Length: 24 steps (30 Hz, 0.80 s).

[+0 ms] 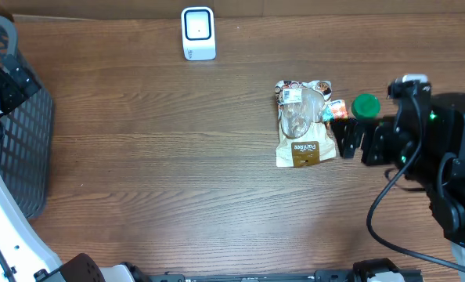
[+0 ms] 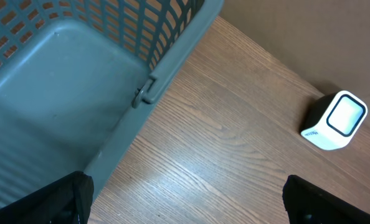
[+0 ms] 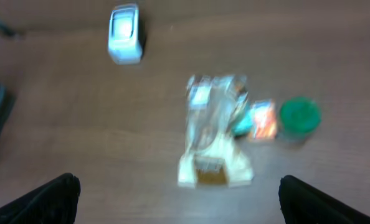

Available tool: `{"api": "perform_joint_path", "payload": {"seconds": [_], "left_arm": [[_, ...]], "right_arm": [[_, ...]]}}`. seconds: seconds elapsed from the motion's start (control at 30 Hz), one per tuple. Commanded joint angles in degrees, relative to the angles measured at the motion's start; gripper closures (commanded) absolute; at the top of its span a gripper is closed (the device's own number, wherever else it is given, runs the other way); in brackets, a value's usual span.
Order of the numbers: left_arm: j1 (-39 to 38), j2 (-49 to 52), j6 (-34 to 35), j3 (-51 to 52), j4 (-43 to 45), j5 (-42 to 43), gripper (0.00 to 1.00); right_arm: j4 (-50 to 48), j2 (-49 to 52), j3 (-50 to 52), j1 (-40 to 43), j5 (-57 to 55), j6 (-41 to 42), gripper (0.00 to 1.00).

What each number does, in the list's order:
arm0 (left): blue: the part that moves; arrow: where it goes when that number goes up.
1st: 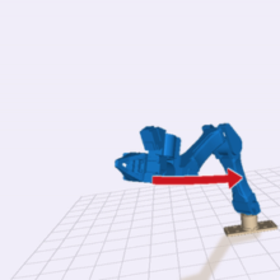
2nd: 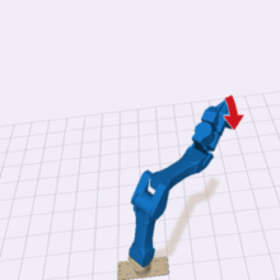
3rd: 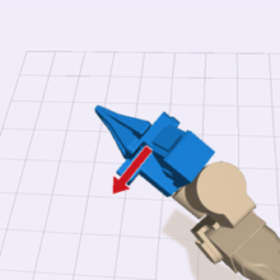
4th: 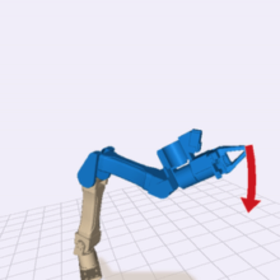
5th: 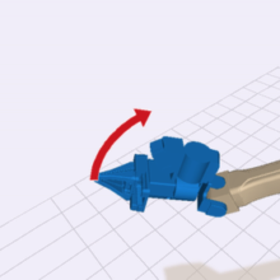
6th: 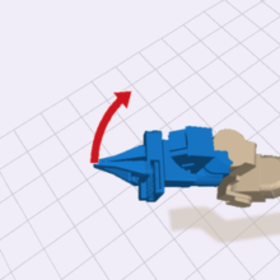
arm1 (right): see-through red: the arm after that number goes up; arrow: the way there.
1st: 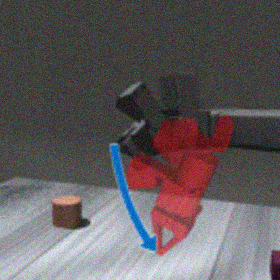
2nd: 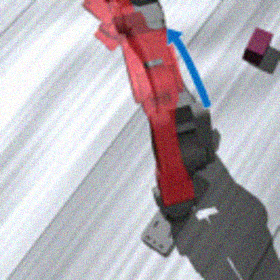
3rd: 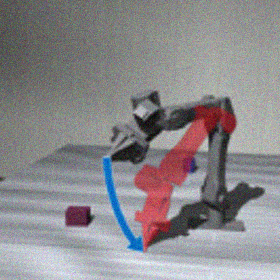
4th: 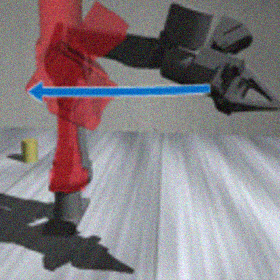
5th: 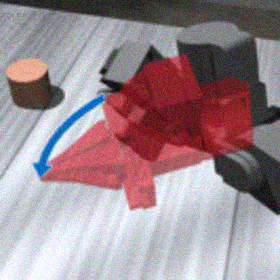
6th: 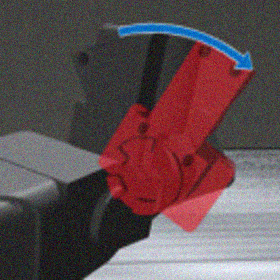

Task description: Scan the item barcode

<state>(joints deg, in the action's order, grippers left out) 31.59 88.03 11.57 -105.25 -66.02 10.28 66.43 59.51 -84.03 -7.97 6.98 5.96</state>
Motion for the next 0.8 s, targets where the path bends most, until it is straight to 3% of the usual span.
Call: {"api": "perform_joint_path", "payload": {"seconds": [0.0,0.2,0.4,0.57,0.77], "left_arm": [[-0.1,-0.3,-1.1,-0.2,0.2,-0.2,0.0],[-0.1,-0.3,-1.1,-0.2,0.2,-0.2,0.01],[-0.1,-0.3,-1.1,-0.2,0.2,-0.2,0.0],[-0.1,-0.3,-1.1,-0.2,0.2,-0.2,0.01],[-0.1,-0.3,-1.1,-0.2,0.2,-0.2,0.0]], "right_arm": [[-7.4,-3.6,5.4,-0.1,-9.4,-0.2,0.0],[-34.5,-17.4,28.1,1.3,-10.8,-0.2,0.0],[-54.7,-33.0,52.2,1.4,-9.6,-0.2,0.0],[-66.6,-43.6,68.0,1.3,-8.2,0.1,0.0],[-67.5,-52.5,77.2,1.3,-7.3,0.1,0.0]]}}
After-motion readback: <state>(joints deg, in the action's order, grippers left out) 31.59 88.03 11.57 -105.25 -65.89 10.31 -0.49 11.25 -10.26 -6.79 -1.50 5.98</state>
